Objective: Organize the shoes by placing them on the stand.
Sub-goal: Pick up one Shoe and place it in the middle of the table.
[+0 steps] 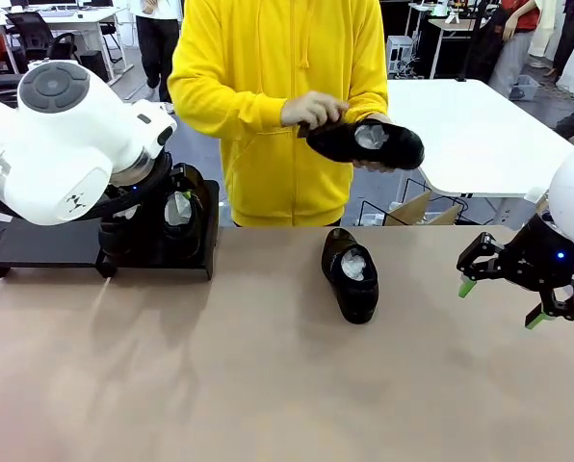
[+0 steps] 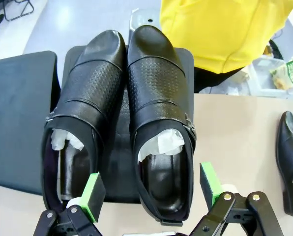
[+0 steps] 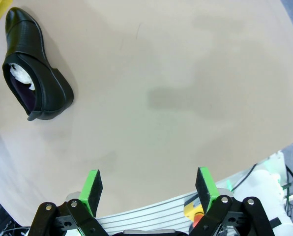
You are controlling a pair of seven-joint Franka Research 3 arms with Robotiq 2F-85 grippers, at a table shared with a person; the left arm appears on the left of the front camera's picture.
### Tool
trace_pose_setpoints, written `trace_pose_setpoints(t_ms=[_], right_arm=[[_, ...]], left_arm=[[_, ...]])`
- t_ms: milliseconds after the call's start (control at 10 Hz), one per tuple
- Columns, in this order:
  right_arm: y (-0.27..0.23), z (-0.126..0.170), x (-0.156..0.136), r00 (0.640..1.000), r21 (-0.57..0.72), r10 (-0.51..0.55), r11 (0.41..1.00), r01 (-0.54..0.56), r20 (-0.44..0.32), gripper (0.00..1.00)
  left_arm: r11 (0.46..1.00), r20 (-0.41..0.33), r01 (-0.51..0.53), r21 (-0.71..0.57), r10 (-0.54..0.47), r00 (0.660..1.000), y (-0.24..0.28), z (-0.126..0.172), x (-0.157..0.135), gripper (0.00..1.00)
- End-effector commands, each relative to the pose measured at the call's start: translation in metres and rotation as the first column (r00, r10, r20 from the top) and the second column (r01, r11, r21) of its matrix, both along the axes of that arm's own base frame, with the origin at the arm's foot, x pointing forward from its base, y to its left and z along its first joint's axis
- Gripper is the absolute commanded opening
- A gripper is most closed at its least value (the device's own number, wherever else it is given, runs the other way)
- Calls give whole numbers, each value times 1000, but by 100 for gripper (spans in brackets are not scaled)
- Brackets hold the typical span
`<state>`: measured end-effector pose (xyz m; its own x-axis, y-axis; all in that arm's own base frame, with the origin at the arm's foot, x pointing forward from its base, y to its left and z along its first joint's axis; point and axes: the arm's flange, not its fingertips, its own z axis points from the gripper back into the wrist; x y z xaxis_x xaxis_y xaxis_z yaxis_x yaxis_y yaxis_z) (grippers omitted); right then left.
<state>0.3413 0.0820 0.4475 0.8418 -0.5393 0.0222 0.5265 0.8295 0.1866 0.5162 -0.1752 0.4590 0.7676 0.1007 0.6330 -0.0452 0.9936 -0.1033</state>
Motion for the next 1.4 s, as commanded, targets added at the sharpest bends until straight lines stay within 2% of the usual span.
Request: trace_pose_setpoints(t_ms=[0,100,200,400,600,700,900,1000,1100,1300], right_arm=[[-2,0,1,1000,2,18,1000,-18,4,100],[-2,0,1,1000,2,18,1000,-18,4,100],[-2,0,1,1000,2,18,1000,-18,4,100],[-2,0,1,1000,2,18,1000,-18,4,100],[-2,0,1,1000,2,18,1000,-18,4,100],[-2,0,1,1000,2,18,1000,-18,4,100],[-2,0,1,1000,2,18,1000,-18,4,100],[-2,0,1,1000,2,18,1000,-18,4,100],[0,0,0,1000,0,0,1000,0,0,100],[49,20,6,972,-126,226,968,-216,68,100]], left_arm=[[999,-62,11,-43,-13,998,-5,26,-21,100],[999,-125,8,-45,-13,992,-9,46,-43,100],[996,-179,63,-70,-74,981,-10,64,-63,100],[993,-310,78,-89,-102,945,-1,75,-80,100],[991,-386,102,-82,-126,914,20,82,-94,100],[977,-457,202,-68,-211,864,28,77,-102,100],[954,-508,282,-104,-295,809,41,70,-111,100],[955,-493,266,-132,-296,818,47,69,-109,100],[971,-495,229,-74,-235,836,36,72,-108,100],[971,-495,229,-74,-235,836,36,72,-108,100]])
